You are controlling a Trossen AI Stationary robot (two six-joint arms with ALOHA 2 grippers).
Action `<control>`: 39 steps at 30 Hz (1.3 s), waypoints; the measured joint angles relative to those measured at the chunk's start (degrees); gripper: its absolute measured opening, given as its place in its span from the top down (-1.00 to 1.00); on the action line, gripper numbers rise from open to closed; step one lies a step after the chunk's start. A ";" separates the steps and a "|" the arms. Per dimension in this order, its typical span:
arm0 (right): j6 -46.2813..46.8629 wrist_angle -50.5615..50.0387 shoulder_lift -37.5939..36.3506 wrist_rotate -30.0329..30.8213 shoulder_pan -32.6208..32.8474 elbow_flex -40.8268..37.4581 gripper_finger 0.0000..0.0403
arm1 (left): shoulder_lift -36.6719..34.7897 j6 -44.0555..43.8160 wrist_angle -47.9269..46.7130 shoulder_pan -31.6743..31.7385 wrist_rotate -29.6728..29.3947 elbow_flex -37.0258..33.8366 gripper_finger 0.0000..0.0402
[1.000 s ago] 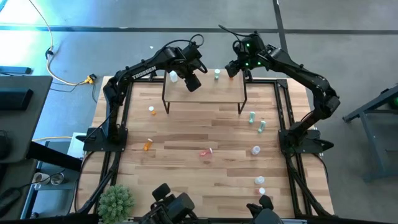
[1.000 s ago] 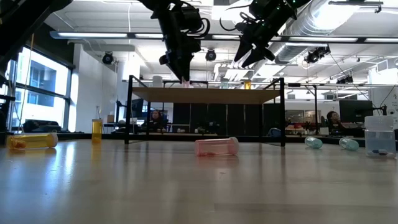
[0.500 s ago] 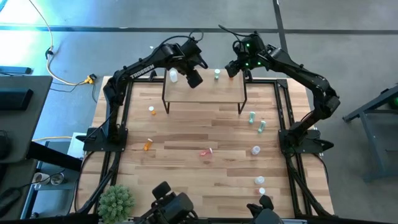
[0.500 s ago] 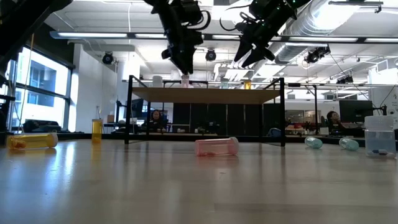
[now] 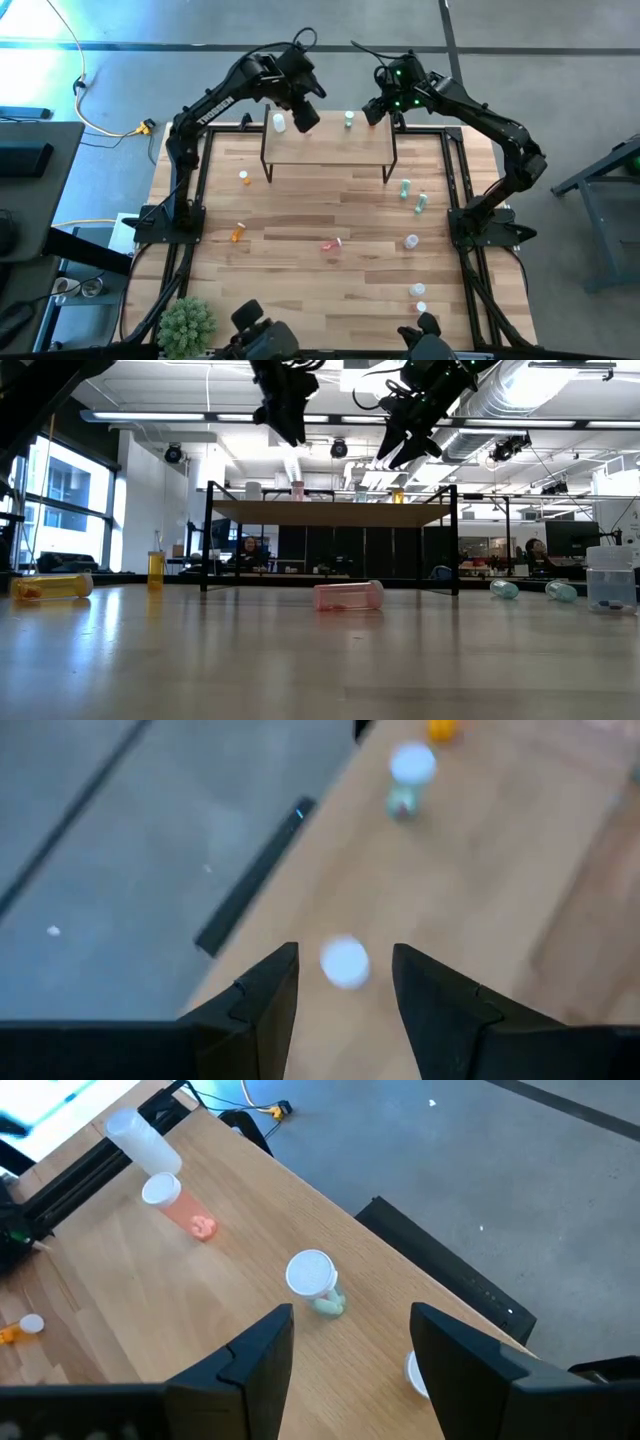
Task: Pick and place medicine bottles onto shelf by color
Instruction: Put the top pink pill bottle on the shelf
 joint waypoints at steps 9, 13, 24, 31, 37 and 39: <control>-1.70 0.02 0.00 0.00 0.00 0.00 0.04 | -1.38 -2.12 -7.30 -3.18 2.94 -5.40 0.23; -1.73 0.02 0.00 0.00 0.00 0.00 0.04 | -1.74 -2.50 -4.93 -5.65 2.99 -9.67 0.23; -3.23 0.00 0.00 0.00 -0.01 0.00 0.04 | -7.56 -6.70 1.69 -7.65 2.79 -23.14 0.23; -3.26 0.02 0.00 0.00 -0.01 -0.01 0.04 | -18.58 -9.99 18.29 -8.84 2.98 -40.39 0.23; -3.30 0.02 0.00 0.00 -0.02 -0.02 0.04 | -25.00 -10.73 36.88 -9.26 2.21 -53.20 0.23; -3.75 0.02 0.00 0.00 0.00 -0.02 0.04 | -25.75 -11.16 41.49 -9.32 0.75 -56.71 0.23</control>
